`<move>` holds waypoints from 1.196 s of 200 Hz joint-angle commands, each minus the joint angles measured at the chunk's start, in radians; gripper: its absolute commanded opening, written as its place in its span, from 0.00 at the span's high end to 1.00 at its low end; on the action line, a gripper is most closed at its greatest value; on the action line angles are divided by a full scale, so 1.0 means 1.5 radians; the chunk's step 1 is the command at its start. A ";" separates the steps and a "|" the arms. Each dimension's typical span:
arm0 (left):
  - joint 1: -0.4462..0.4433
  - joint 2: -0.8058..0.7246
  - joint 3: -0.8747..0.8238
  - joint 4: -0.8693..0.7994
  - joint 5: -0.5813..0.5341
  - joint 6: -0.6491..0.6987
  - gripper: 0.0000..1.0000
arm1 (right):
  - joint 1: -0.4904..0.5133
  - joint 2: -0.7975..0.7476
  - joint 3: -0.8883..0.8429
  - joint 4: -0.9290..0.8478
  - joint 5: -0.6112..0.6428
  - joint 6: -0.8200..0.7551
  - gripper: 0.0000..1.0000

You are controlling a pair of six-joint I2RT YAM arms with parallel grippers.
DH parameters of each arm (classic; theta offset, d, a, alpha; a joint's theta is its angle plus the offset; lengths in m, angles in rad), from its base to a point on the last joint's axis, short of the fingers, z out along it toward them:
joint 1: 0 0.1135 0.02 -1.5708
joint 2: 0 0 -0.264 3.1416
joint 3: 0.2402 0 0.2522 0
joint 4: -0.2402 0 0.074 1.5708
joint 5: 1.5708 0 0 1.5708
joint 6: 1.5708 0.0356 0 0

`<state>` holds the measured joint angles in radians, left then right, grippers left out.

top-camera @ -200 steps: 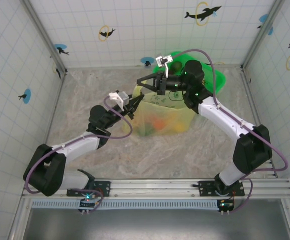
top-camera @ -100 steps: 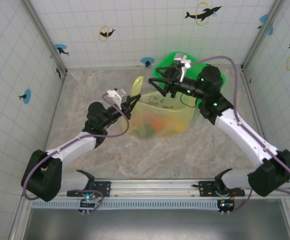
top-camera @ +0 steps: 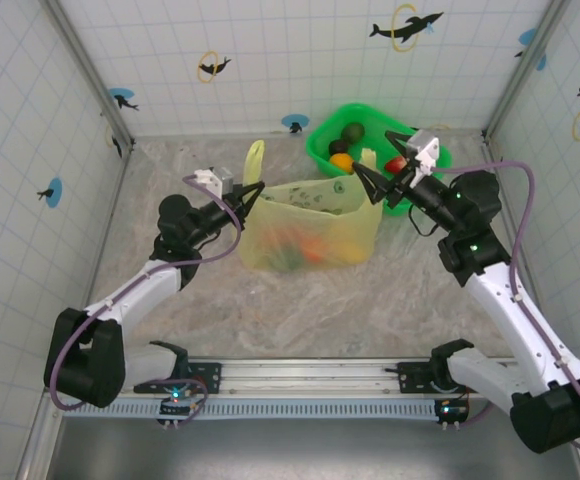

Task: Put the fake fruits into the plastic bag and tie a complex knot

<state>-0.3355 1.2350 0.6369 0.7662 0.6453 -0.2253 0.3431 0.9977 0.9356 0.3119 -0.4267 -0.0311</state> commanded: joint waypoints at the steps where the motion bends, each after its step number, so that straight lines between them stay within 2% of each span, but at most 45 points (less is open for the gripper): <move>1: 0.009 -0.006 0.009 0.014 0.023 -0.011 1.00 | -0.032 0.002 -0.042 0.034 -0.007 -0.022 0.07; 23: 0.012 -0.007 -0.004 0.026 0.022 -0.013 1.00 | -0.056 0.005 -0.081 0.086 -0.074 -0.025 0.06; 40: 0.013 -0.004 -0.007 0.035 0.028 -0.017 1.00 | -0.093 0.023 -0.102 0.139 -0.187 -0.023 0.06; 64: 0.016 0.000 -0.008 0.047 0.038 -0.024 1.00 | -0.124 0.078 -0.068 0.146 -0.268 -0.011 0.06; 108: 0.020 0.005 -0.008 0.065 0.063 -0.049 1.00 | -0.129 0.192 -0.003 0.135 -0.323 -0.007 0.07; 147: 0.023 0.014 -0.005 0.070 0.079 -0.052 1.00 | -0.128 0.277 0.024 0.232 -0.356 0.070 0.12; 162: 0.025 0.018 -0.005 0.076 0.083 -0.057 1.00 | -0.126 0.301 0.033 0.261 -0.376 0.101 0.19; 170: 0.027 0.021 -0.004 0.080 0.086 -0.061 1.00 | -0.124 0.312 0.038 0.273 -0.386 0.115 0.26; 193: 0.032 0.027 0.000 0.081 0.088 -0.066 1.00 | -0.111 0.342 0.061 0.262 -0.408 0.128 0.62; 201: 0.032 0.030 0.001 0.079 0.087 -0.065 1.00 | -0.106 0.340 0.064 0.245 -0.405 0.115 0.83; 210: 0.035 0.032 0.002 0.078 0.085 -0.066 1.00 | -0.101 0.331 0.056 0.240 -0.388 0.105 0.99; 223: 0.035 0.034 0.003 0.077 0.085 -0.069 1.00 | -0.085 0.312 0.036 0.223 -0.348 0.069 1.00; 239: 0.035 0.038 0.008 0.076 0.085 -0.076 1.00 | -0.051 0.284 0.034 0.135 -0.259 -0.020 1.00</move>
<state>-0.2916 1.2770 0.6327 0.8467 0.7494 -0.3161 0.2092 1.4948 0.9855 0.6209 -0.9558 0.0883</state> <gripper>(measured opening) 0.047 0.055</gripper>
